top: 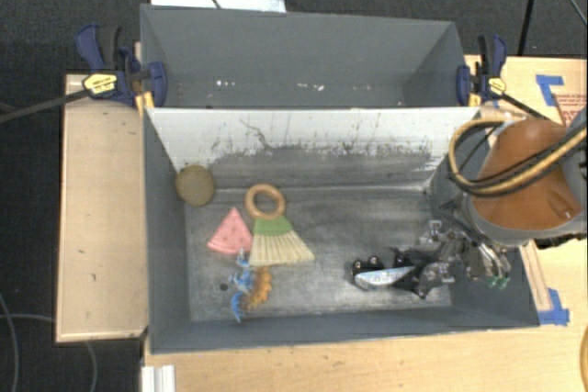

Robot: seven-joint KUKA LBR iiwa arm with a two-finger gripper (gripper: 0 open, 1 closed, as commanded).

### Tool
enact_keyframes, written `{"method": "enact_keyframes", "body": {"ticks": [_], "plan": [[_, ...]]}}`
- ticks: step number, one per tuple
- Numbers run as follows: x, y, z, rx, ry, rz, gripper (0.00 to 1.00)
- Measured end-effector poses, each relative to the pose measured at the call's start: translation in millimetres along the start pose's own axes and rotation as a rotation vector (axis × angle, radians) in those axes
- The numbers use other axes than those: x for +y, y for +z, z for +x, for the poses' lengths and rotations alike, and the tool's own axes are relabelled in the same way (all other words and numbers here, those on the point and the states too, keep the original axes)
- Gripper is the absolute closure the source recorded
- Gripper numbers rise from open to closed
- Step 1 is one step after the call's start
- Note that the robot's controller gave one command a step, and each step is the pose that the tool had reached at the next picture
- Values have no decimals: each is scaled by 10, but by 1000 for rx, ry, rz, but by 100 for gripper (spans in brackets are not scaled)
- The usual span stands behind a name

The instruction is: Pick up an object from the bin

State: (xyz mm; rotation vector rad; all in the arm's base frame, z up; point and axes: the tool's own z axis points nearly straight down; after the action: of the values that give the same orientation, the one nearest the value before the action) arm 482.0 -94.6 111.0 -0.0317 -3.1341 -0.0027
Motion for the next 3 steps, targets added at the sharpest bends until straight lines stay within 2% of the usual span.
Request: {"method": "enact_keyframes", "body": {"ticks": [1,3], "plan": [[-41,-879,-112,-9,53,1,100],[-40,-882,-112,-9,52,1,100]]}}
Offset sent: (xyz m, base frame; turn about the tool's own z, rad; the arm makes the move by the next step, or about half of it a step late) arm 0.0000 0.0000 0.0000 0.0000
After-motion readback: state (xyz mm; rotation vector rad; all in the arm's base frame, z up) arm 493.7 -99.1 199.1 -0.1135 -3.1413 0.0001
